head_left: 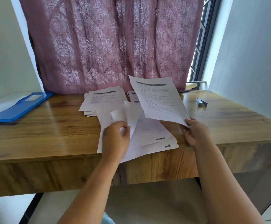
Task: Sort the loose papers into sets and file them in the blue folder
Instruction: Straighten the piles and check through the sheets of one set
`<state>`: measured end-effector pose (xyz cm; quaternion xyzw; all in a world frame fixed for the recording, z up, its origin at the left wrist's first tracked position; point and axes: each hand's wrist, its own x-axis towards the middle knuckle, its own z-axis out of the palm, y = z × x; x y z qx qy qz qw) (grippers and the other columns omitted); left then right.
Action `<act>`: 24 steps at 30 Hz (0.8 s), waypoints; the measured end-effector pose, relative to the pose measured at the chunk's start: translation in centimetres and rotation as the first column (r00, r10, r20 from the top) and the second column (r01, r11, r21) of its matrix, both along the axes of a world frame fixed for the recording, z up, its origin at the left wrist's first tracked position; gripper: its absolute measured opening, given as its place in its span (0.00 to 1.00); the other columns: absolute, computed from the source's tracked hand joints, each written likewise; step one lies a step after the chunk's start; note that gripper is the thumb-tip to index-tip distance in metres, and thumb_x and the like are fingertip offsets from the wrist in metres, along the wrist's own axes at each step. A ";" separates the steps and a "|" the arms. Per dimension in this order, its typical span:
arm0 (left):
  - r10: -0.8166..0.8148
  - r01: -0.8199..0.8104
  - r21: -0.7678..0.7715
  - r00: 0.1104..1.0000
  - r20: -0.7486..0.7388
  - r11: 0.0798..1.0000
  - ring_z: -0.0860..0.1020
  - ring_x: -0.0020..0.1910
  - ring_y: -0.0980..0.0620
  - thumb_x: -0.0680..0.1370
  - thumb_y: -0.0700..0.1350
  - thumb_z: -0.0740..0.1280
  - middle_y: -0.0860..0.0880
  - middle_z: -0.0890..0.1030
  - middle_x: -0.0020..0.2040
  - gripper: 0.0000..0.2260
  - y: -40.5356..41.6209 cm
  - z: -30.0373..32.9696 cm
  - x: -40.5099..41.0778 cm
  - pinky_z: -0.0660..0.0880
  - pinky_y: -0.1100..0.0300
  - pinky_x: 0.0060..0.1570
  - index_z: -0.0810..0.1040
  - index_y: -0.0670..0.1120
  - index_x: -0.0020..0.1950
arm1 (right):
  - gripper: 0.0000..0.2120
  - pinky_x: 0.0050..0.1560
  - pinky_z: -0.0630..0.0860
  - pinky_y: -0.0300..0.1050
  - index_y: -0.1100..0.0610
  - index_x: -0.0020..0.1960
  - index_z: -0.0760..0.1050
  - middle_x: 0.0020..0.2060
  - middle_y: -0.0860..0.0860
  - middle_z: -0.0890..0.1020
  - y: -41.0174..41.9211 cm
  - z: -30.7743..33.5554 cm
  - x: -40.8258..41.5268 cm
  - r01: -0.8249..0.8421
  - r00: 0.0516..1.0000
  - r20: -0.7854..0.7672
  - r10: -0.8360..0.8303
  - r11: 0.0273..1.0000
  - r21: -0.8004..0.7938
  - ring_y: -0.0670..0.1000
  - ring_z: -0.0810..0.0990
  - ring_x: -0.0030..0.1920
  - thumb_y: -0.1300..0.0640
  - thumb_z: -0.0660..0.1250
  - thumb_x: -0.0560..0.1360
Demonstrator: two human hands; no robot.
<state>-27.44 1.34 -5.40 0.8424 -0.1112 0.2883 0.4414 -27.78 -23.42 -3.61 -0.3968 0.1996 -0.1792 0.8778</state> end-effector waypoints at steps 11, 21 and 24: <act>0.140 -0.195 0.046 0.830 0.541 0.980 0.75 0.35 0.55 0.78 0.42 0.70 0.47 0.80 0.39 0.04 3.3 2.8 -0.1 0.70 0.63 0.31 0.79 0.42 0.45 | 0.05 0.45 0.82 0.51 0.53 0.53 0.77 0.47 0.54 0.82 2.2 -0.2 -0.7 0.016 0.982 -0.157 -0.103 0.878 -0.478 0.55 0.82 0.48 0.58 0.64 0.79; -0.266 0.208 0.620 0.964 0.002 0.757 0.76 0.58 0.53 0.76 0.67 0.60 0.55 0.78 0.62 0.27 -1.2 -0.8 -2.9 0.76 0.59 0.55 0.71 0.56 0.71 | 0.07 0.46 0.80 0.62 0.55 0.43 0.82 0.43 0.60 0.85 3.4 -0.4 -0.5 -0.230 0.960 -0.280 0.021 0.629 -0.743 0.63 0.84 0.45 0.58 0.65 0.76; -0.278 0.232 0.538 0.961 0.003 0.810 0.76 0.58 0.54 0.76 0.66 0.61 0.54 0.76 0.61 0.25 -1.1 -1.1 -3.1 0.77 0.61 0.54 0.75 0.52 0.68 | 0.12 0.44 0.83 0.55 0.50 0.51 0.80 0.45 0.55 0.85 2.7 -0.5 -0.6 -0.287 0.951 -0.298 0.081 0.586 -0.758 0.59 0.84 0.44 0.64 0.65 0.76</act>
